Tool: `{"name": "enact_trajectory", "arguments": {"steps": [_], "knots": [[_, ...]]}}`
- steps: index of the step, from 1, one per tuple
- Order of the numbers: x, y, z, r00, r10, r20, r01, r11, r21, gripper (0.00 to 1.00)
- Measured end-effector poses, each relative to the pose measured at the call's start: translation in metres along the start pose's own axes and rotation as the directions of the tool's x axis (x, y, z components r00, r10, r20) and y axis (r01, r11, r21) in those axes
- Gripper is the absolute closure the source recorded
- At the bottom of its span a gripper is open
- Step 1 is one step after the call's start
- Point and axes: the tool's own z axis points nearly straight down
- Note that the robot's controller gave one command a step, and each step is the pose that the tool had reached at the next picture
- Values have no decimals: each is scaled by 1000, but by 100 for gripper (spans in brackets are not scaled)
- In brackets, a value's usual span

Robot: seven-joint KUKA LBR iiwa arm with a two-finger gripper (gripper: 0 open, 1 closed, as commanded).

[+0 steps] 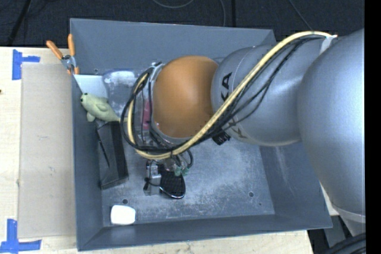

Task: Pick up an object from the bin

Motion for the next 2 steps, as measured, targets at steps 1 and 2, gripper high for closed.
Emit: {"name": "enact_trajectory", "arguments": {"steps": [1,2], "knots": [[9,-9,-2,999,38,-22,-38,999,6,0],[-50,-43,-12,999,-44,3,44,999,-1,0]]}}
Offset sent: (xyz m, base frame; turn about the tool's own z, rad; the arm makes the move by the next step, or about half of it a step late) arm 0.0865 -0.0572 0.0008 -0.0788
